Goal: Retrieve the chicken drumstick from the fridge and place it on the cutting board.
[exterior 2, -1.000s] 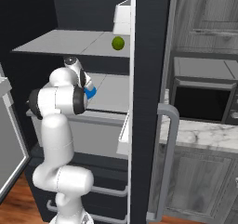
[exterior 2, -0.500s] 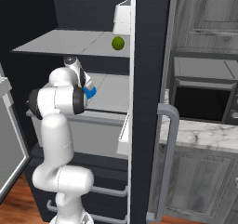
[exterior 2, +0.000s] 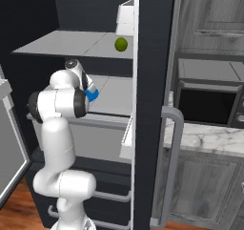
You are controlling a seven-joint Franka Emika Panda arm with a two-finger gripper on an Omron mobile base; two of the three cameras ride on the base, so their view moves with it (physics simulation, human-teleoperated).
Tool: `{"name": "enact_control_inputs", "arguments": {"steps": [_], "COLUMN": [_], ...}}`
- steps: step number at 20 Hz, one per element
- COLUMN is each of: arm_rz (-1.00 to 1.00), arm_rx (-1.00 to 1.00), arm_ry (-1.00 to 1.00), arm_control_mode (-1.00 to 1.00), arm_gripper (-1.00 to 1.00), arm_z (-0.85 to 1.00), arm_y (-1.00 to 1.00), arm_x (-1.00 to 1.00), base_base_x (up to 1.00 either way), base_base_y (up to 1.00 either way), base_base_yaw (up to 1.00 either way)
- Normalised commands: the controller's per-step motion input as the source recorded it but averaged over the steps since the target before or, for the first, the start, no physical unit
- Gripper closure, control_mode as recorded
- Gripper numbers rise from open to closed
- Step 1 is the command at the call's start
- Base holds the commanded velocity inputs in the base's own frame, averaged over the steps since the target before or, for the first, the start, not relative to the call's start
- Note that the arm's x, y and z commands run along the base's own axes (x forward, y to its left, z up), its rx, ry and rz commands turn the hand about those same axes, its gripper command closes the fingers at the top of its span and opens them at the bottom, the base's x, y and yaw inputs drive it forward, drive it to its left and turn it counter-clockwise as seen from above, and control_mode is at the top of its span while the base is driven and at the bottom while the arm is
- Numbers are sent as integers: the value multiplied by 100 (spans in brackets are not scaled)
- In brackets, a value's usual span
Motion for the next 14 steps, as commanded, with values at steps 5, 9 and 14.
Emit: {"name": "enact_control_inputs", "arguments": {"steps": [5, 9, 14], "arm_rz": [1, 4, 5], "arm_rx": [0, 0, 0], "arm_ry": [0, 0, 0], "arm_control_mode": [-100, -100, -100], "arm_gripper": [-100, -100, -100], "arm_z": [0, 0, 0], "arm_y": [0, 0, 0], "arm_x": [-25, -39, -32], "base_base_x": [0, 0, 0], "base_base_y": [0, 0, 0], "base_base_yaw": [0, 0, 0]}}
